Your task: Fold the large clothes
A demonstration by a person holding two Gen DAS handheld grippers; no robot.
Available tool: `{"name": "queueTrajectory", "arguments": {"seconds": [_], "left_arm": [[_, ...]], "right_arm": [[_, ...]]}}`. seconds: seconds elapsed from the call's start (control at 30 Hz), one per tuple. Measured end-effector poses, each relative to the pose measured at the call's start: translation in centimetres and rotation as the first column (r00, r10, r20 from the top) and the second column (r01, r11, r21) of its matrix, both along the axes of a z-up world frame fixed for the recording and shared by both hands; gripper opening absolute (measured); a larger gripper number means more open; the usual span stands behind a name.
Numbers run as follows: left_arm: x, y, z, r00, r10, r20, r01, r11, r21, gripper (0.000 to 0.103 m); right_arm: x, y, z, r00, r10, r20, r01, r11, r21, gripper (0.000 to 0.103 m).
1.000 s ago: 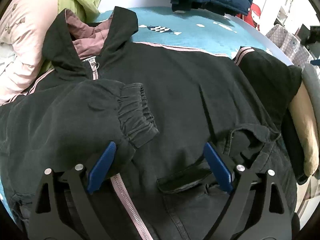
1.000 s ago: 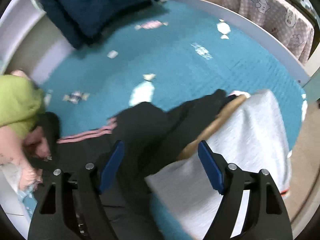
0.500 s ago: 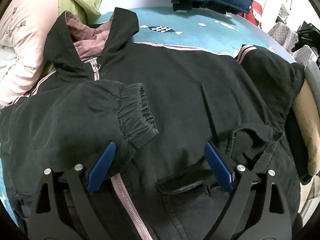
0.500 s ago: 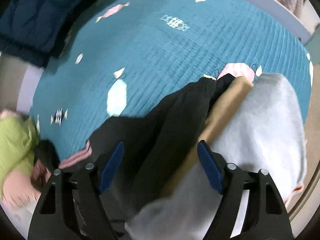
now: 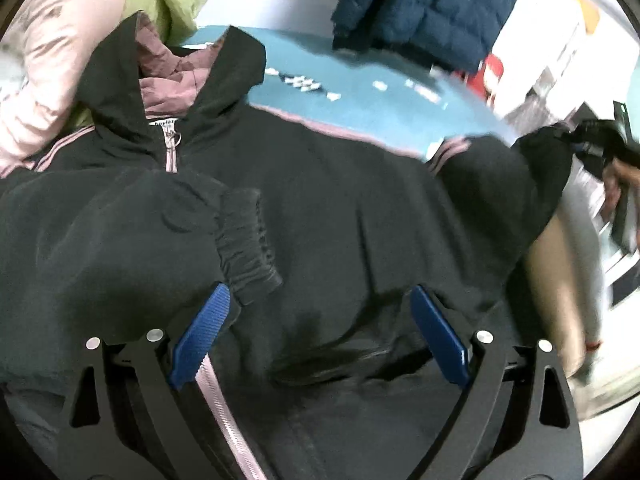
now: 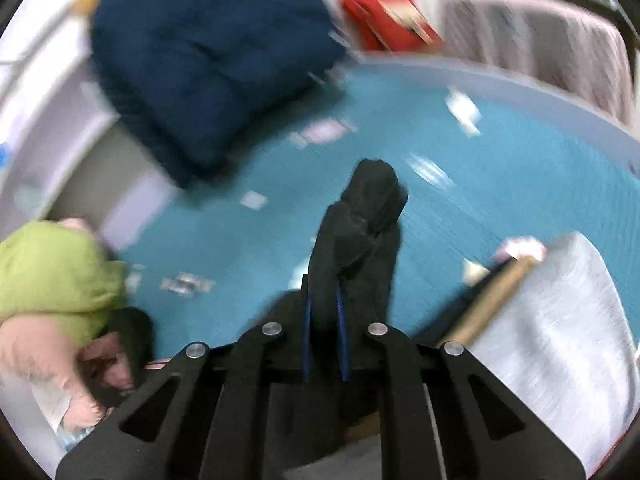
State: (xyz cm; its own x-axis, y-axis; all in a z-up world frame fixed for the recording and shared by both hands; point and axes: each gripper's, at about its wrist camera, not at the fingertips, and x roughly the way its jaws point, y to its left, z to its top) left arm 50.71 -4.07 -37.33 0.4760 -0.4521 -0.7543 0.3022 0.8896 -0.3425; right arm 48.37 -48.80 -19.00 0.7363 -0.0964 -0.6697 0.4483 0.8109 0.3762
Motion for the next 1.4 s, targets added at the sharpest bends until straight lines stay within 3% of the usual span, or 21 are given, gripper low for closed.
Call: {"name": "queueTrajectory", "arguments": {"seconds": [0.13,0.3,0.37,0.43,0.53,0.6,0.77,0.87,0.93,1.0,1.1,1.2,1.23,1.3,1.4], "left_arm": [[-0.4,3.2,2.2,0.997,0.073,0.015,-0.073,0.996,-0.042,0.092],[-1.4,10.3,3.7,0.971,0.231,0.067,-0.234,0.971,0.045,0.092],[-1.9,13.8,3.6,0.944,0.323,0.065,-0.328,0.939,0.102,0.092],[-2.5,16.7,3.4,0.920,0.386,0.065,-0.391,0.916,0.091,0.092],[-3.4,20.7,2.3,0.882,0.471,0.032,-0.471,0.875,0.114,0.092],[-4.1,22.5,1.6,0.867,0.498,0.012,-0.496,0.860,0.122,0.092],[-4.8,24.6,0.3,0.865,0.502,-0.012,-0.496,0.858,0.137,0.092],[-5.0,24.5,0.1,0.866,0.500,-0.018,-0.495,0.861,0.117,0.092],[-5.1,24.7,0.0,0.865,0.501,-0.010,-0.497,0.860,0.118,0.092],[-5.1,24.9,-0.1,0.867,0.498,-0.009,-0.494,0.862,0.118,0.092],[-5.2,24.9,-0.1,0.864,0.503,-0.022,-0.498,0.860,0.112,0.092],[-5.2,24.5,-0.2,0.871,0.491,-0.028,-0.483,0.865,0.132,0.092],[-5.1,24.4,0.0,0.873,0.488,-0.026,-0.481,0.867,0.132,0.092],[-5.0,24.1,0.2,0.874,0.485,-0.024,-0.479,0.869,0.122,0.092],[-4.5,23.2,1.2,0.883,0.469,-0.006,-0.466,0.878,0.111,0.092]], "right_arm": [[-0.5,9.3,3.4,0.977,0.176,0.124,-0.164,0.981,-0.104,0.010],[-0.6,22.9,3.9,0.905,0.391,0.165,-0.359,0.913,-0.194,0.010],[-0.4,28.2,2.3,0.873,0.468,0.139,-0.435,0.875,-0.213,0.010],[-0.4,32.9,-0.2,0.840,0.533,0.095,-0.501,0.832,-0.237,0.010],[-1.0,40.7,-6.3,0.784,0.619,-0.036,-0.596,0.737,-0.318,0.011],[-1.9,43.4,-9.5,0.763,0.640,-0.089,-0.629,0.705,-0.329,0.011],[-3.3,47.7,-14.9,0.741,0.642,-0.200,-0.664,0.654,-0.362,0.011],[-3.7,48.0,-15.1,0.751,0.627,-0.207,-0.654,0.661,-0.370,0.011],[-4.5,48.7,-13.8,0.756,0.636,-0.157,-0.635,0.651,-0.417,0.012],[-3.6,49.5,-14.5,0.722,0.658,-0.213,-0.685,0.638,-0.352,0.015],[-2.9,49.3,-16.0,0.720,0.657,-0.222,-0.692,0.659,-0.293,0.015],[-2.6,49.6,-17.2,0.676,0.667,-0.312,-0.737,0.617,-0.276,0.020],[-3.0,49.2,-16.7,0.677,0.677,-0.290,-0.736,0.614,-0.285,0.025],[-3.6,48.6,-15.4,0.653,0.716,-0.248,-0.757,0.613,-0.226,0.075],[-5.0,47.8,-13.3,0.635,0.750,-0.185,-0.772,0.606,-0.191,0.077]]}}
